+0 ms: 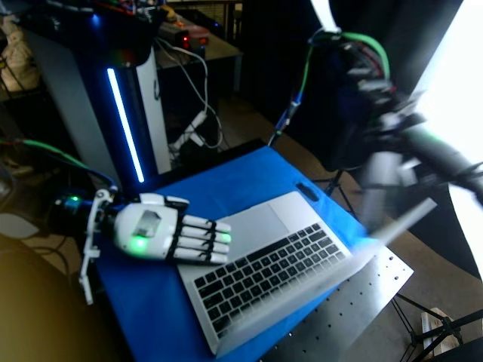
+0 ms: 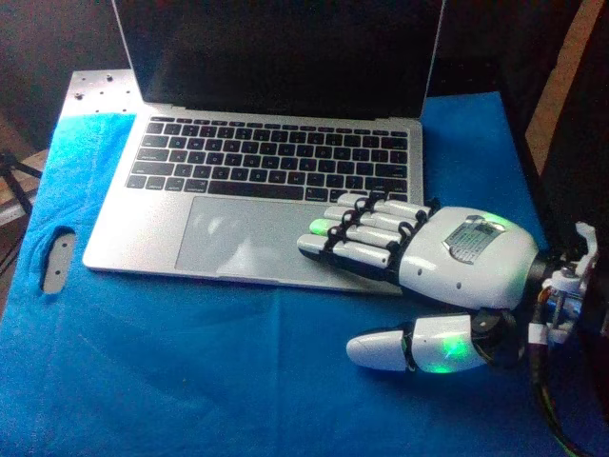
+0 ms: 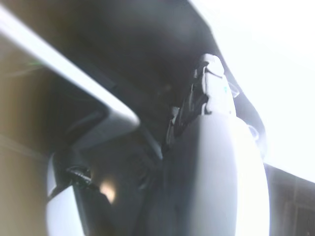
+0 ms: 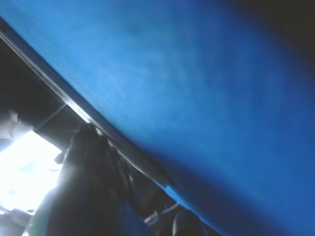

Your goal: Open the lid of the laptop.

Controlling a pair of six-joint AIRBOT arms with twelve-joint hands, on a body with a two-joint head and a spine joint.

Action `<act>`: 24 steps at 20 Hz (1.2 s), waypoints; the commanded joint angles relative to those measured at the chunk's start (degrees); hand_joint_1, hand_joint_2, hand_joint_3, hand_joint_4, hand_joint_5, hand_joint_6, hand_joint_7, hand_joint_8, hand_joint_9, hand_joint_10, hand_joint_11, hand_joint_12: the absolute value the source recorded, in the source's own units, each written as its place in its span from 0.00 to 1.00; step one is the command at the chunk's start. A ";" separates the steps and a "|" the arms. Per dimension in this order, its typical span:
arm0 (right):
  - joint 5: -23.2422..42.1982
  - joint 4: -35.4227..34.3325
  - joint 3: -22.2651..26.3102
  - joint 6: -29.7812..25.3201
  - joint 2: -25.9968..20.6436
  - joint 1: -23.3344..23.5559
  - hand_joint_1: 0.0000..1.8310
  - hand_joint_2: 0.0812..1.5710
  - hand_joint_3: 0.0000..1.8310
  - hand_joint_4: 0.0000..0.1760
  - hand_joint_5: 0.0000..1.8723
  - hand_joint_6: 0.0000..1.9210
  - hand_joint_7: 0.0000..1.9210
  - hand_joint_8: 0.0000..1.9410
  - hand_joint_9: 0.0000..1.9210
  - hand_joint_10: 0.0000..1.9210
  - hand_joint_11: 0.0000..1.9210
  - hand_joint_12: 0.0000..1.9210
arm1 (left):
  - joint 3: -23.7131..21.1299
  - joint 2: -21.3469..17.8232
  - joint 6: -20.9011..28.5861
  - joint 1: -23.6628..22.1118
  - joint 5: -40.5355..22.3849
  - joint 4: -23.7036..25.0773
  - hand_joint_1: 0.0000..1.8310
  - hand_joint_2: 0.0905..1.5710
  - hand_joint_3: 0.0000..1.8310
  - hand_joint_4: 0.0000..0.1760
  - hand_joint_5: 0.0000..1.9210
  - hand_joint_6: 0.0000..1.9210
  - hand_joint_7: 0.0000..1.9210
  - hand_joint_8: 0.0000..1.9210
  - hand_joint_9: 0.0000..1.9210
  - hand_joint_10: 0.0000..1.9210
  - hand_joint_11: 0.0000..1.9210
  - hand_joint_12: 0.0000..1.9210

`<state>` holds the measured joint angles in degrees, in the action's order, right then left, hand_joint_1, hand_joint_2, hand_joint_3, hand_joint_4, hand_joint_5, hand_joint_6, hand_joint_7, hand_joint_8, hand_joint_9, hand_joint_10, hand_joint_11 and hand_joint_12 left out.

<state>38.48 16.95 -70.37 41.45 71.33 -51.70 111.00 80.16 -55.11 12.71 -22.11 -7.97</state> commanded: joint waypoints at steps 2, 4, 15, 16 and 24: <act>4.33 1.98 0.40 -1.26 0.89 0.17 0.00 0.81 0.01 0.00 0.00 0.00 0.00 0.00 0.00 0.00 0.00 0.00 | 2.69 1.50 0.17 -0.88 -1.81 -0.87 0.34 0.64 0.00 1.00 0.00 0.00 0.00 0.00 0.00 0.00 0.00 0.00; 4.73 1.88 0.50 -1.47 0.88 0.18 0.00 0.79 0.00 0.00 0.00 0.00 0.00 0.00 0.00 0.00 0.00 0.00 | 2.51 0.96 0.23 0.07 -1.59 -3.27 0.35 0.65 0.00 1.00 0.00 0.00 0.00 0.00 0.00 0.00 0.00 0.00; 4.65 0.91 1.20 -1.54 0.79 0.14 0.00 0.83 0.01 0.00 0.00 0.00 0.00 0.00 0.00 0.00 0.00 0.00 | -9.35 -4.60 0.68 -0.99 -10.95 2.32 0.33 0.65 0.00 1.00 0.00 0.00 0.00 0.00 0.00 0.00 0.00 0.00; 4.65 0.89 1.24 -1.54 0.79 0.14 0.00 0.83 0.01 0.00 0.00 0.00 0.00 0.00 0.00 0.00 0.00 0.00 | -11.03 -5.70 1.62 -1.04 -12.48 3.77 0.33 0.62 0.00 1.00 0.00 0.00 0.00 0.00 0.00 0.00 0.00 0.00; 4.61 -0.20 1.57 -1.54 0.82 -0.49 0.00 0.82 0.00 0.00 0.00 0.00 0.00 0.00 0.00 0.00 0.00 0.00 | -20.69 -12.03 5.23 3.81 -19.95 10.07 0.36 0.55 0.00 1.00 0.00 0.00 0.00 0.00 0.00 0.00 0.00 0.00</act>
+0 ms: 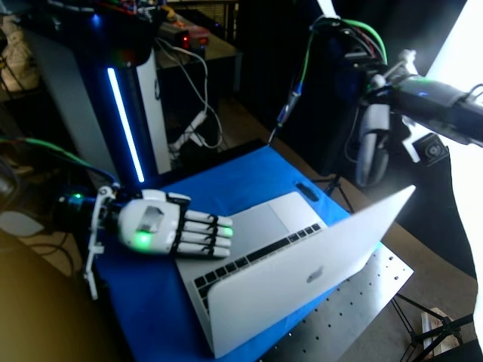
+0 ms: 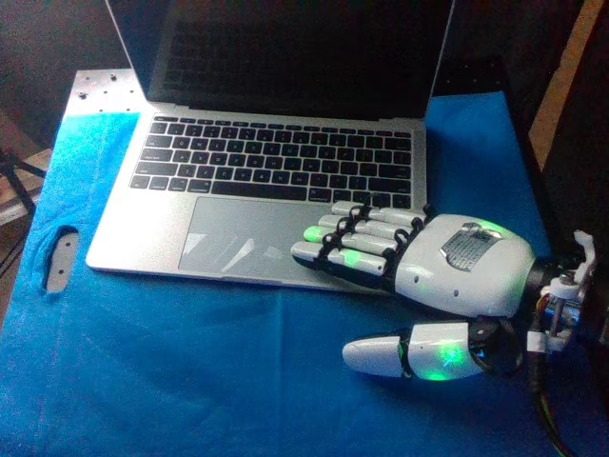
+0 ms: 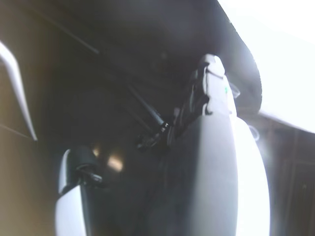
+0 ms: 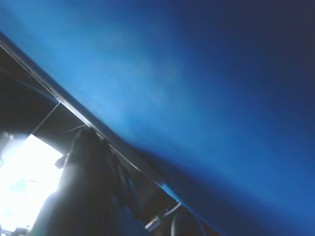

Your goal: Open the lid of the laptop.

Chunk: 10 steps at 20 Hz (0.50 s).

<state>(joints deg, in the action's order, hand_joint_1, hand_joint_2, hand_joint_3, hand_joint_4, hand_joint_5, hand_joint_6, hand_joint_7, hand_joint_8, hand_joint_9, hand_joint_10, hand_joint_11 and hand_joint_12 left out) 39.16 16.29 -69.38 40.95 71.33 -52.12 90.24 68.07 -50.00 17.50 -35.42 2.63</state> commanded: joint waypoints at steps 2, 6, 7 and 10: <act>3.93 0.44 0.54 -1.04 0.82 -0.07 0.00 0.80 0.00 0.00 0.00 0.00 0.00 0.00 0.00 0.00 0.00 0.00 | 0.12 0.26 0.10 1.04 -5.04 -0.82 0.38 0.53 0.00 1.00 0.00 0.00 0.00 0.00 0.00 0.00 0.00 0.00; 3.94 0.44 0.53 -1.03 0.82 -0.07 0.00 0.81 0.00 0.00 0.00 0.00 0.00 0.00 0.00 0.00 0.00 0.00 | 2.77 2.61 -0.16 2.16 -0.33 -0.58 0.34 0.54 0.00 1.00 0.00 0.00 0.00 0.00 0.00 0.00 0.00 0.00; 3.94 0.45 0.50 -1.03 0.82 -0.07 0.00 0.81 0.00 0.00 0.00 0.00 0.00 0.00 0.00 0.00 0.00 0.00 | 3.81 3.35 -0.31 1.99 0.75 -0.54 0.36 0.53 0.00 1.00 0.00 0.00 0.00 0.00 0.00 0.00 0.00 0.00; 3.95 0.46 0.38 -1.03 0.82 -0.06 0.00 0.80 0.00 0.00 0.00 0.00 0.00 0.00 0.00 0.00 0.00 0.00 | 7.62 6.23 -3.65 0.92 4.98 -3.54 0.36 0.54 0.00 1.00 0.00 0.00 0.00 0.00 0.00 0.00 0.00 0.00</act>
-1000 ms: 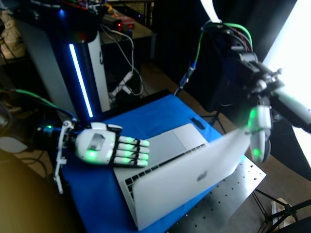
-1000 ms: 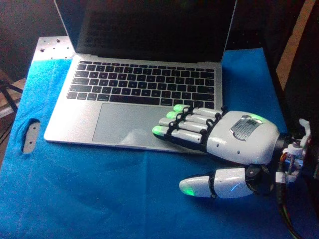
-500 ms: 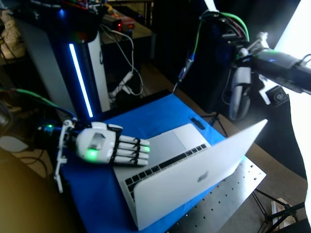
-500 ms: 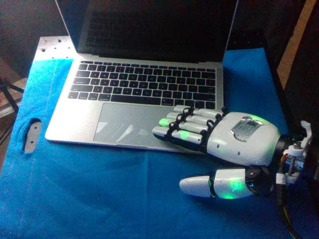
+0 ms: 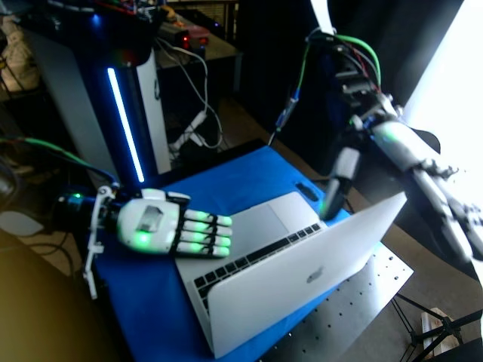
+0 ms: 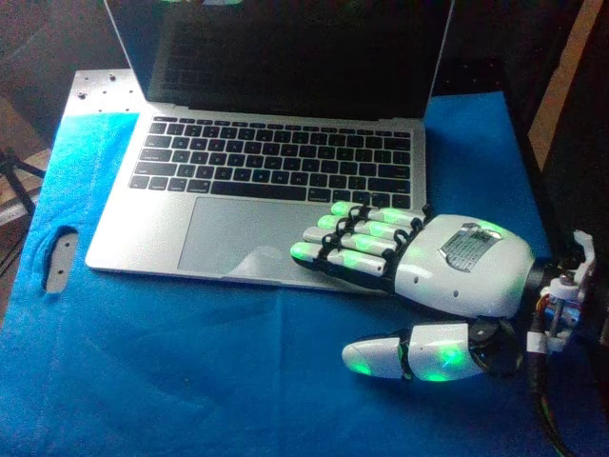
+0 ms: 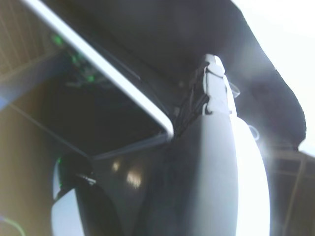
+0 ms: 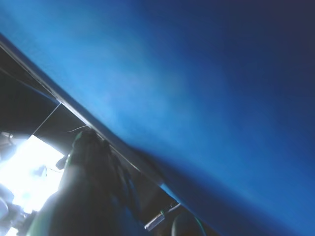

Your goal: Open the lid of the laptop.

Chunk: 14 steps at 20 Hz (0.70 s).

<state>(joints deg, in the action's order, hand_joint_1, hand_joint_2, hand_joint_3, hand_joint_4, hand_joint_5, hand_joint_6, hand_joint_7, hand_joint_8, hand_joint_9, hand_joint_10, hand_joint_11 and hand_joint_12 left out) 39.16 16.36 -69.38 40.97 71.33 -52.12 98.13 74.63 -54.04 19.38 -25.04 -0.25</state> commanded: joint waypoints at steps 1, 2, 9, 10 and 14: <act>3.94 0.43 0.37 -1.05 0.83 -0.07 0.00 0.80 0.00 0.00 0.00 0.00 0.00 0.00 0.00 0.00 0.00 0.00 | 1.46 0.81 -0.01 -1.53 -3.94 -1.30 0.37 0.55 0.00 1.00 0.00 0.00 0.00 0.00 0.00 0.00 0.00 0.00; 3.94 0.53 0.38 -1.05 0.85 -0.07 0.00 0.80 0.00 0.00 0.00 0.00 0.00 0.00 0.00 0.00 0.00 0.00 | 2.46 1.37 -0.01 -2.15 -3.32 -1.43 0.38 0.55 0.00 1.00 0.00 0.00 0.00 0.00 0.00 0.00 0.00 0.00; 3.94 1.14 -0.29 -1.05 0.85 -0.06 0.00 0.82 0.00 0.00 0.00 0.00 0.00 0.00 0.00 0.00 0.00 0.00 | 7.23 3.35 -4.49 -8.50 0.20 -2.80 0.44 0.56 0.00 1.00 0.00 0.00 0.00 0.00 0.00 0.00 0.00 0.00; 3.94 1.35 -0.40 -1.05 0.85 -0.06 0.00 0.81 0.00 0.00 0.00 0.00 0.00 0.00 0.00 0.00 0.00 0.00 | 8.99 4.56 -6.69 -9.99 2.59 -2.80 0.44 0.56 0.00 1.00 0.00 0.00 0.00 0.00 0.00 0.00 0.00 0.00; 3.95 1.96 -0.66 -1.06 0.93 0.05 0.00 0.80 0.00 0.00 0.00 0.00 0.00 0.00 0.00 0.00 0.00 0.00 | 16.12 8.73 -9.63 -13.07 10.02 -3.10 0.42 0.58 0.00 1.00 0.00 0.00 0.00 0.00 0.00 0.00 0.00 0.00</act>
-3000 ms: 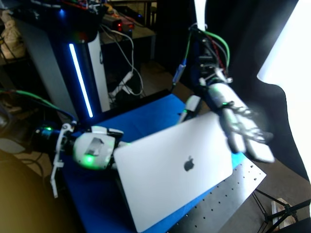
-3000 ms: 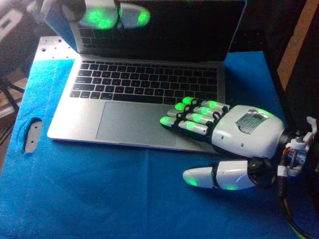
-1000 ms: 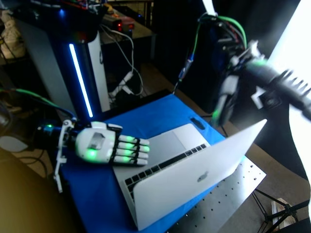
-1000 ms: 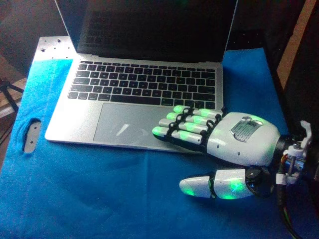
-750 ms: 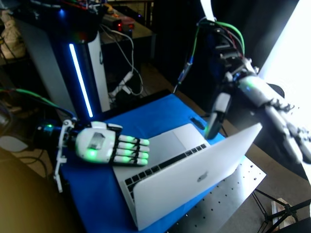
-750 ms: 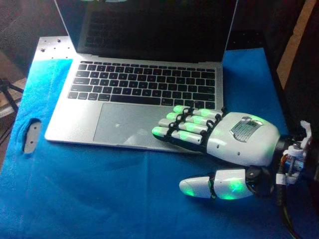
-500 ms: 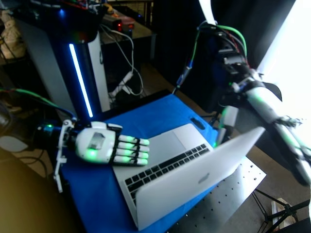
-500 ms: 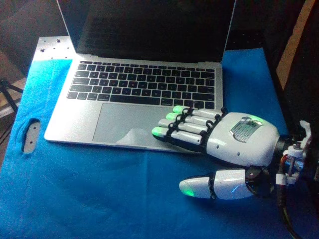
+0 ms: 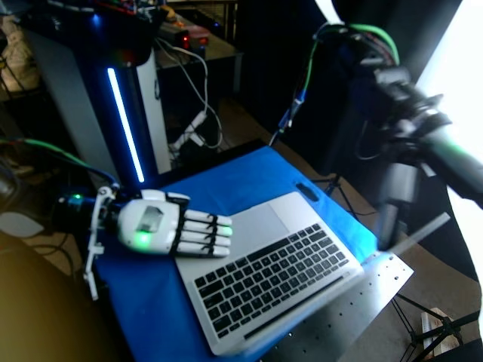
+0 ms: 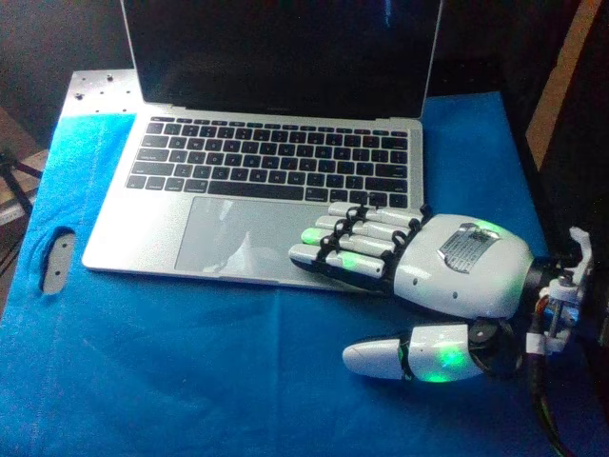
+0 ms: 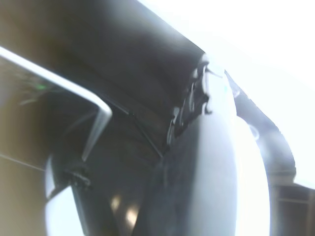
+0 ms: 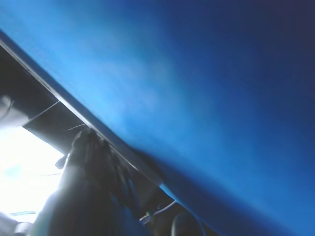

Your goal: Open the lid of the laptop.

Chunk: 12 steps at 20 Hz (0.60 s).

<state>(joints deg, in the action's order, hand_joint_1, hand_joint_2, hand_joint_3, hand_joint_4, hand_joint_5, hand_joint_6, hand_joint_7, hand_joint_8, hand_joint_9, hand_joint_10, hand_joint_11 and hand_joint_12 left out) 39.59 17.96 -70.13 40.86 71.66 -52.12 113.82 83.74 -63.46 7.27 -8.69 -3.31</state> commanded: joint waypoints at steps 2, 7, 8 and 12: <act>3.52 0.41 0.06 -0.95 0.67 0.20 0.00 0.81 0.00 0.00 0.00 0.00 0.00 0.00 0.00 0.00 0.00 0.00 | 1.07 -0.34 -0.20 -0.72 -5.73 -1.24 0.41 0.57 0.00 1.00 0.00 0.00 0.00 0.00 0.00 0.00 0.00 0.00; 3.54 0.28 0.19 -1.17 0.53 0.20 0.00 0.81 0.00 0.00 0.00 0.00 0.00 0.00 0.00 0.00 0.00 0.00 | -4.09 -3.77 0.61 2.15 -9.99 -3.60 0.36 0.58 0.00 1.00 0.00 0.00 0.00 0.00 0.00 0.00 0.00 0.00; 3.57 0.04 0.24 -1.28 0.53 0.20 0.00 0.82 0.00 0.00 0.00 0.00 0.00 0.00 0.00 0.00 0.00 0.00 | -7.05 -5.73 1.91 2.94 -13.50 -3.60 0.36 0.58 0.00 1.00 0.00 0.00 0.00 0.00 0.00 0.00 0.00 0.00; 7.57 -1.96 2.27 -1.29 -1.44 0.20 0.00 0.84 0.01 0.00 0.00 0.00 0.00 0.00 0.00 0.00 0.00 0.00 | -18.74 -13.84 7.59 7.05 -28.31 -1.07 0.24 0.58 0.00 1.00 0.00 0.00 0.00 0.00 0.00 0.00 0.00 0.00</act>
<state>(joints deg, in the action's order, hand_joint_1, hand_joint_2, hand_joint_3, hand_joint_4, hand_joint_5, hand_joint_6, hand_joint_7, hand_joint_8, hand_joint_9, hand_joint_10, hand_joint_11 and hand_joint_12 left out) 39.81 16.56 -67.94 40.21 69.97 -52.21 94.00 69.71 -56.12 14.94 -27.16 -4.32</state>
